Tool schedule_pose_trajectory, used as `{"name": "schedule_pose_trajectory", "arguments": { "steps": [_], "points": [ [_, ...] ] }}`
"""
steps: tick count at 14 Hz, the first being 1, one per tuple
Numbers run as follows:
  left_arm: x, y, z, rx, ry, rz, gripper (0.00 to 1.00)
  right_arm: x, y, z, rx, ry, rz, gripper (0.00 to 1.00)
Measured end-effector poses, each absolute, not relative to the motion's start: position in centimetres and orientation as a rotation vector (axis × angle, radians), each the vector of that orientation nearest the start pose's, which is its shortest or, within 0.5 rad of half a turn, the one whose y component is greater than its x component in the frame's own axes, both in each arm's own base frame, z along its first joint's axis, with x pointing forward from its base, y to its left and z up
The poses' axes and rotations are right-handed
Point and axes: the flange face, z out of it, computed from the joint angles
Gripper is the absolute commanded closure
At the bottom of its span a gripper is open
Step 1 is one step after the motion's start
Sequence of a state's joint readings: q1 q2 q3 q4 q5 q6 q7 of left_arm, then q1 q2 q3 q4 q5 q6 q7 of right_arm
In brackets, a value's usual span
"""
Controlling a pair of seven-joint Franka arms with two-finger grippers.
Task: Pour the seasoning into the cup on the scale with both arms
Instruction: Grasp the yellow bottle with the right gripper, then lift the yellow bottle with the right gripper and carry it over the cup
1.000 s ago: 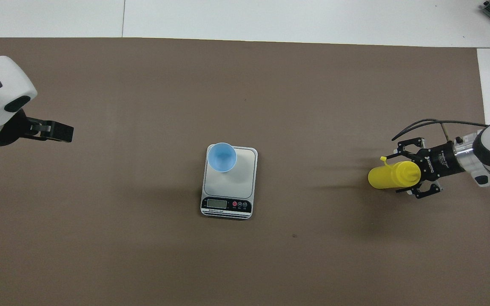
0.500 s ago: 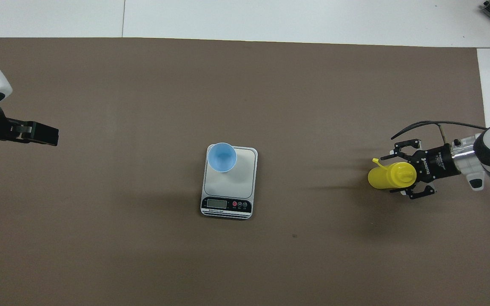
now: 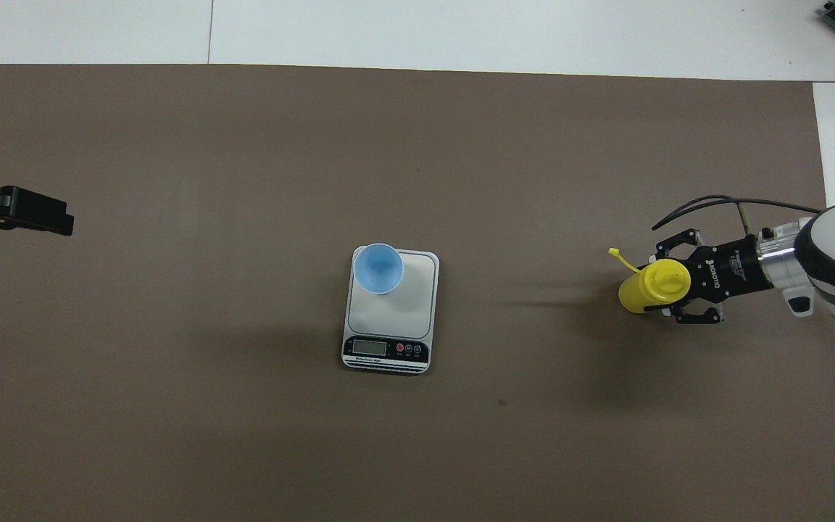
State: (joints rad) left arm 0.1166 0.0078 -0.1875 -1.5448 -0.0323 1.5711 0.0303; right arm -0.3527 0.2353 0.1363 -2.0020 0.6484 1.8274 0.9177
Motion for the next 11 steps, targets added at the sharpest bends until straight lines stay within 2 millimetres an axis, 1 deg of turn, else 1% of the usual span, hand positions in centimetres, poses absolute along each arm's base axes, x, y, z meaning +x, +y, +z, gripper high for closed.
{"name": "schedule_pose_trajectory", "arguments": {
  "steps": [2,3,5,7,9,11],
  "points": [
    [55.5,-4.3,62.6,-3.171,0.163,-0.006,0.0,56.2,-5.5,35.3,-1.947,1.741,0.729,1.0],
    [55.5,-4.3,62.3,-3.171,0.162,0.0,0.0,56.7,-4.1,36.5,-1.948,1.766,0.709,1.0],
    [55.5,-4.3,62.3,-3.171,0.162,0.0,0.0,57.9,-0.4,38.5,-1.988,1.836,0.631,1.0],
    [55.5,-4.3,62.3,-3.171,0.163,0.0,0.0,59.0,3.4,40.1,-2.02,1.907,0.535,1.0],
    [55.5,-4.4,62.3,-3.171,0.164,-0.001,0.0,59.6,6.6,41.4,-2.043,1.954,0.453,1.0],
    [55.5,-4.4,62.3,-3.171,0.165,-0.001,0.0,60.1,9.7,42.3,-2.078,2.013,0.337,1.0]
  ]
}}
